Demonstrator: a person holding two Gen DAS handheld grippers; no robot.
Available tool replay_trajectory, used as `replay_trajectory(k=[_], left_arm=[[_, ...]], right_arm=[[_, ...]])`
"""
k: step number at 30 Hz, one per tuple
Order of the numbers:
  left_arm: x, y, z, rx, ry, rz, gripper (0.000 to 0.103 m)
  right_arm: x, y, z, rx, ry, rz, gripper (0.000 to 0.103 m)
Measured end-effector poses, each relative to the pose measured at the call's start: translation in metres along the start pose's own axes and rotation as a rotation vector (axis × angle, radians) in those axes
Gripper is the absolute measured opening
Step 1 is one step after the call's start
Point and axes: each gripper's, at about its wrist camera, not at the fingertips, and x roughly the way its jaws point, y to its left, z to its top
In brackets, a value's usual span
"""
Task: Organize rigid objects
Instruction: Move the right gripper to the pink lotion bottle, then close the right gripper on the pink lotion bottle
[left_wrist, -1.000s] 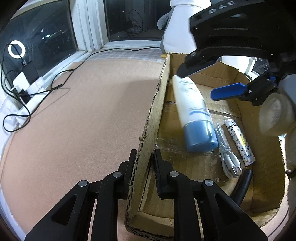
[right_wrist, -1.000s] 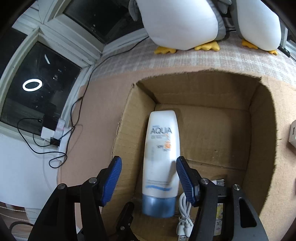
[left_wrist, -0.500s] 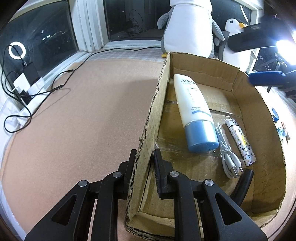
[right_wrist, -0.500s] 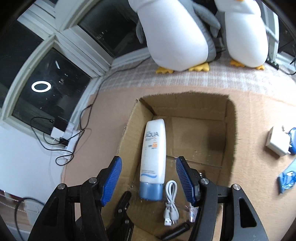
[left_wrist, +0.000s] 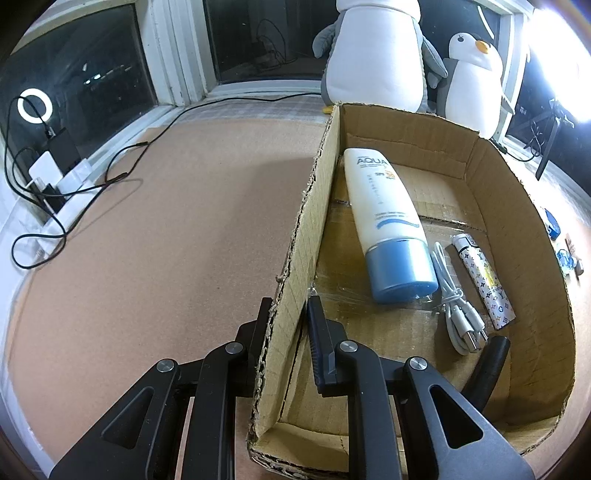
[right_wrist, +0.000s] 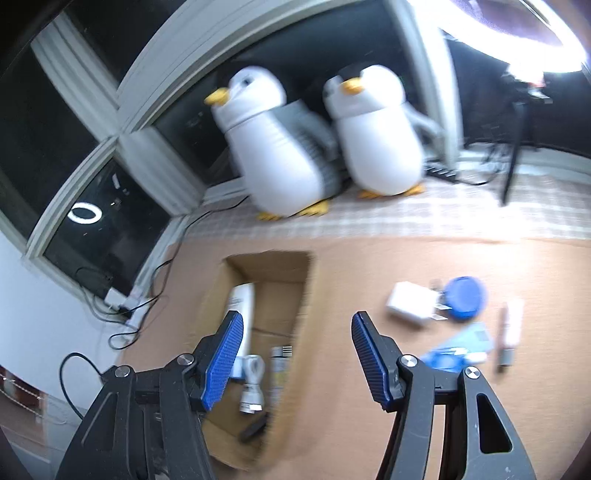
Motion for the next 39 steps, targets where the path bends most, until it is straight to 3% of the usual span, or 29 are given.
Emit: replay_trajectory(k=[8, 15, 25, 39], left_arm=[[0.000, -0.002, 0.001, 0.013, 0.003, 0.017, 0.017], [0.001, -0.006, 0.002, 0.029, 0.006, 0.035, 0.017], [0.001, -0.006, 0.003, 0.034, 0.009, 0.041, 0.018], [0.001, -0.006, 0.003, 0.034, 0.009, 0.042, 0.018]], right_arm=[[-0.035, -0.068, -0.012, 0.019, -0.092, -0.144, 0.057], [-0.021, -0.113, -0.025, 0.018, -0.108, -0.321, 0.056], [0.027, -0.149, -0.035, 0.071, -0.029, -0.362, 0.027], [0.053, -0.159, -0.032, 0.044, 0.064, -0.390, 0.022]])
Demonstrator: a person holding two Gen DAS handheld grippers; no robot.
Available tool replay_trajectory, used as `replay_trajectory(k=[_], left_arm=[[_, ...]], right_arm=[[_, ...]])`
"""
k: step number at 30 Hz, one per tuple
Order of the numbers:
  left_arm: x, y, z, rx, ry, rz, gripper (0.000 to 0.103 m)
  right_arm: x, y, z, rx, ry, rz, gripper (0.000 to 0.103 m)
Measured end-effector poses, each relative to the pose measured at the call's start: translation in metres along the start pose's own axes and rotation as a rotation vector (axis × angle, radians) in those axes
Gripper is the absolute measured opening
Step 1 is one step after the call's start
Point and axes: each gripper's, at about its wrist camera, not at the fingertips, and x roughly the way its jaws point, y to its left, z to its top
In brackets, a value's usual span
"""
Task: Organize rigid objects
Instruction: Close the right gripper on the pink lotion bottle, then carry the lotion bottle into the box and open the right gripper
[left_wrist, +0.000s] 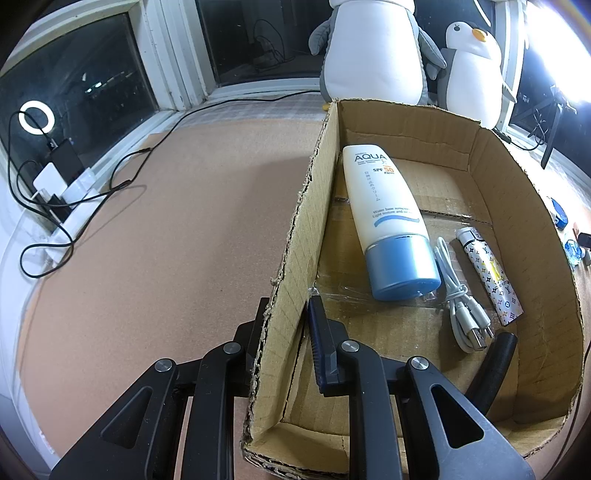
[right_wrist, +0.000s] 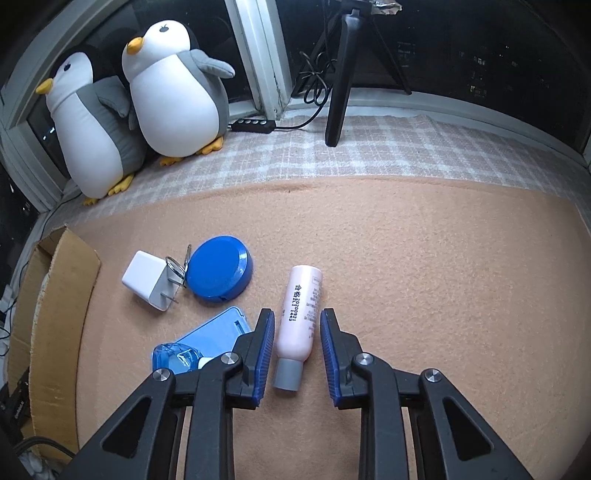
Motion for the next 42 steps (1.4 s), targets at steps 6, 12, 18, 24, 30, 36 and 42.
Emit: replay_trajectory(k=[6, 12, 18, 24, 30, 36, 42], left_arm=[[0.000, 0.001, 0.000, -0.001, -0.001, 0.001, 0.018], [0.000, 0.001, 0.000, 0.000, -0.001, 0.000, 0.018], [0.000, 0.003, 0.001, -0.003, -0.002, -0.001, 0.018], [0.000, 0.003, 0.001, -0.004, -0.002, -0.001, 0.018], [0.000, 0.003, 0.001, -0.004, -0.002, -0.001, 0.018], [0.000, 0.003, 0.001, -0.003, -0.002, -0.001, 0.018], [0.000, 0.003, 0.001, -0.003, -0.002, -0.001, 0.018]], right_arm=[[0.005, 0.002, 0.003, -0.017, 0.018, -0.008, 0.018], [0.006, 0.004, 0.005, -0.048, 0.027, -0.015, 0.018], [0.009, 0.013, 0.007, -0.137, 0.051, -0.067, 0.018], [0.009, 0.016, 0.007, -0.175, 0.053, -0.074, 0.018], [-0.004, 0.008, 0.007, -0.116, 0.031, -0.042, 0.018], [-0.033, 0.019, 0.006, -0.081, 0.001, 0.021, 0.018], [-0.063, 0.052, 0.004, -0.033, -0.025, 0.162, 0.018]])
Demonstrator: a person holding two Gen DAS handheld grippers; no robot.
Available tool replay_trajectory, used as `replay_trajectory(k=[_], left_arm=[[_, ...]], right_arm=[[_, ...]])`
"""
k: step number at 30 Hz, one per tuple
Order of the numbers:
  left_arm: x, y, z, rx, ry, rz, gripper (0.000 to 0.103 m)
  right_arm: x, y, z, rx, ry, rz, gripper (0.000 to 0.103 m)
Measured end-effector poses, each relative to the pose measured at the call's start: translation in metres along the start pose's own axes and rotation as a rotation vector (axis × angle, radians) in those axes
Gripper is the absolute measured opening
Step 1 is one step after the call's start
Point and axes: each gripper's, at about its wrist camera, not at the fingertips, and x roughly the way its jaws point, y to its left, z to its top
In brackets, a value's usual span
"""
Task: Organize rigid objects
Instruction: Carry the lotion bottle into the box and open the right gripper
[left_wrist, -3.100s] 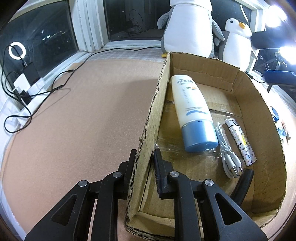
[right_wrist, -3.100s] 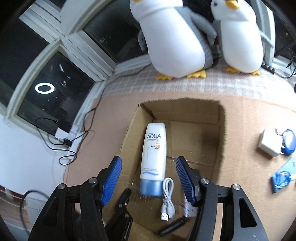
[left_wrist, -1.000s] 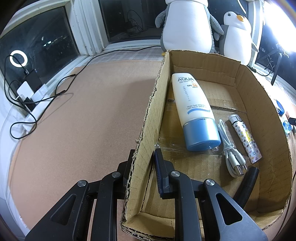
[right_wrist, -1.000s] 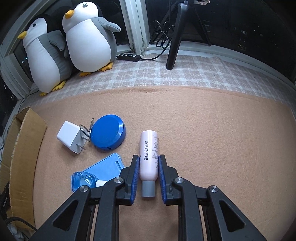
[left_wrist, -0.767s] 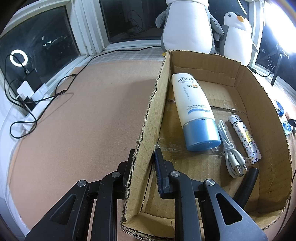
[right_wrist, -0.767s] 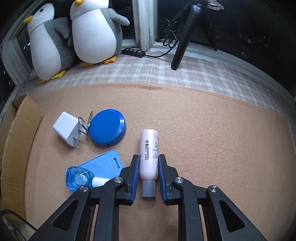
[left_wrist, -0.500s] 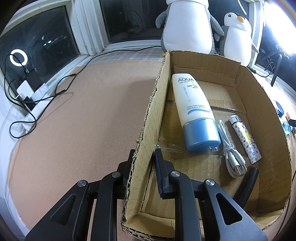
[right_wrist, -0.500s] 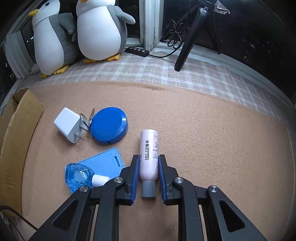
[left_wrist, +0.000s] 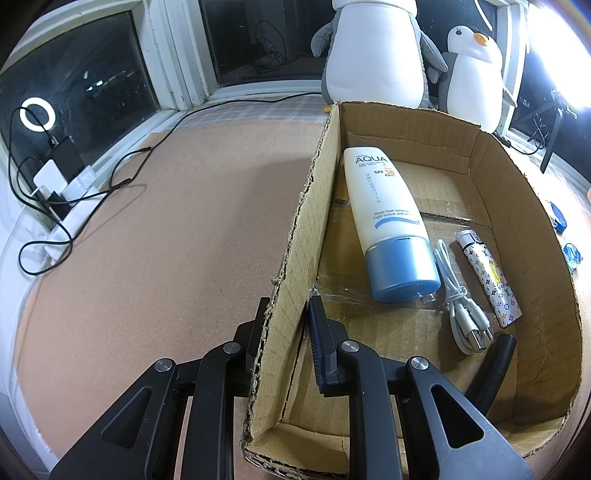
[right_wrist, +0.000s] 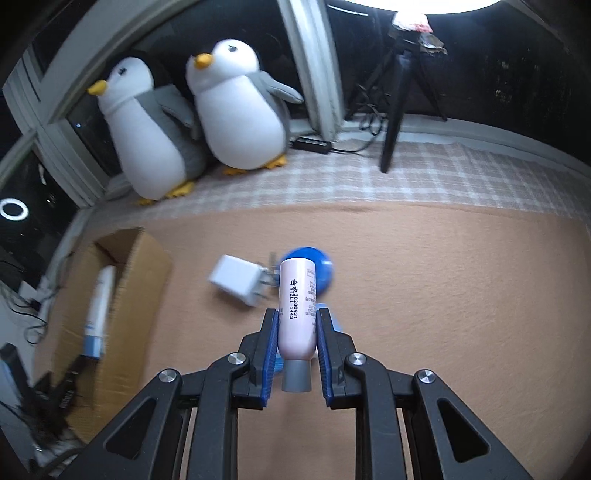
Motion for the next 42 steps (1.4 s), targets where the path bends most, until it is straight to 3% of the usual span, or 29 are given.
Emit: replay_trajectory(k=[9, 19, 28, 40, 42], left_arm=[[0.000, 0.000, 0.000, -0.001, -0.001, 0.000, 0.017], [0.001, -0.002, 0.002, -0.008, -0.005, -0.002, 0.017], [0.001, -0.002, 0.001, -0.011, -0.007, -0.006, 0.017], [0.001, -0.001, 0.001, -0.012, -0.008, -0.007, 0.017], [0.001, -0.001, 0.001, -0.012, -0.009, -0.007, 0.018]], right_arm=[[-0.004, 0.085, -0.008, -0.088, 0.001, 0.147, 0.018], [0.024, 0.161, -0.034, -0.190, 0.100, 0.237, 0.018], [0.056, 0.184, -0.046, -0.201, 0.163, 0.237, 0.018], [0.062, 0.194, -0.049, -0.241, 0.157, 0.214, 0.018], [0.060, 0.195, -0.049, -0.245, 0.154, 0.216, 0.023]])
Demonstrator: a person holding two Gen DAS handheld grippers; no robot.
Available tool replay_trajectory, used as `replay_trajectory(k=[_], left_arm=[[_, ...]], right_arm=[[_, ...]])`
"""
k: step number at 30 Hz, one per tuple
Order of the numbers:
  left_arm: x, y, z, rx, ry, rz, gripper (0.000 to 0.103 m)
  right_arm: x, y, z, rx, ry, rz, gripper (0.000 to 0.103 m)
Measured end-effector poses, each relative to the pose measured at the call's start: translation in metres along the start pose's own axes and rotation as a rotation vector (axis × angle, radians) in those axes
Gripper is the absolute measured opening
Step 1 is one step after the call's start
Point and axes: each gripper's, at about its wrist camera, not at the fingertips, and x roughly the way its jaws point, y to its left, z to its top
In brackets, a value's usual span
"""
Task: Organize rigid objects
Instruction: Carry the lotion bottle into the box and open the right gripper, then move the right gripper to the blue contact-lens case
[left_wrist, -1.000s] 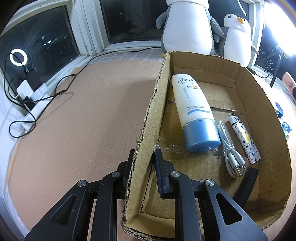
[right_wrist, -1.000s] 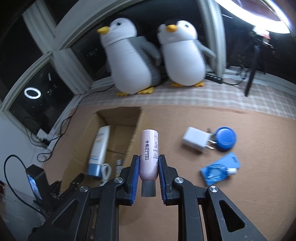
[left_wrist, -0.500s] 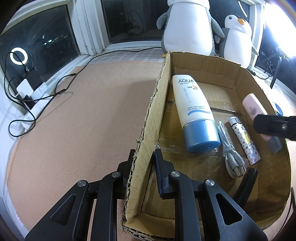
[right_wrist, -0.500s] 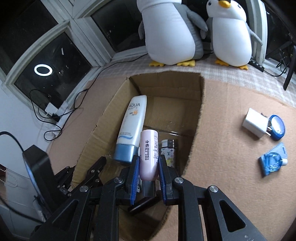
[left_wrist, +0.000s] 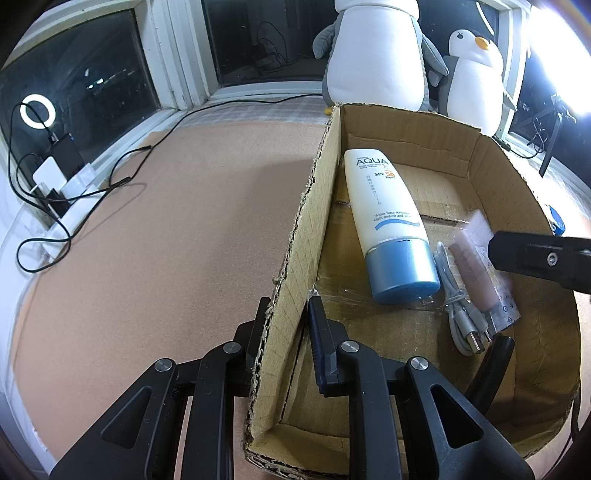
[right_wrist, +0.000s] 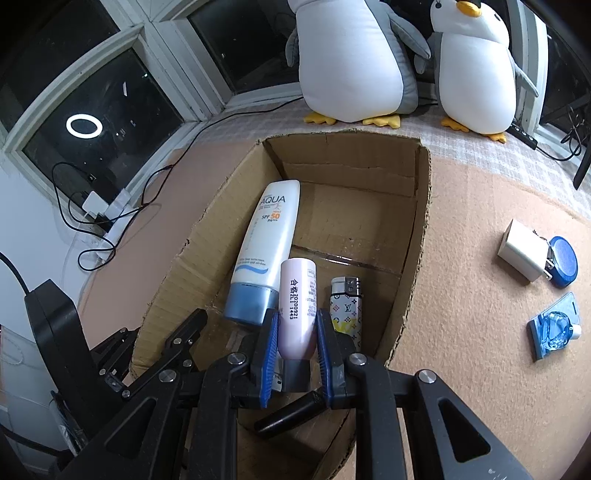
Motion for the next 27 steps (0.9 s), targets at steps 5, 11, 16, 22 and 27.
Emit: replay_trajectory(k=[5, 11, 16, 22, 27], left_arm=[[0.000, 0.000, 0.000, 0.000, 0.000, 0.000, 0.018], [0.000, 0.000, 0.000, 0.000, 0.000, 0.000, 0.018], [0.000, 0.000, 0.000, 0.001, 0.000, 0.000, 0.018], [0.000, 0.000, 0.000, 0.000, 0.000, 0.000, 0.018], [0.001, 0.000, -0.001, 0.002, -0.001, 0.001, 0.018]], right_arm=[[-0.006, 0.002, 0.001, -0.013, -0.031, 0.005, 0.044], [-0.008, 0.001, 0.002, -0.012, -0.029, 0.009, 0.044], [-0.015, -0.004, 0.002, -0.008, -0.044, 0.024, 0.044], [-0.044, -0.025, -0.001, 0.014, -0.103, 0.023, 0.044], [-0.074, -0.063, -0.004, 0.068, -0.153, 0.000, 0.044]])
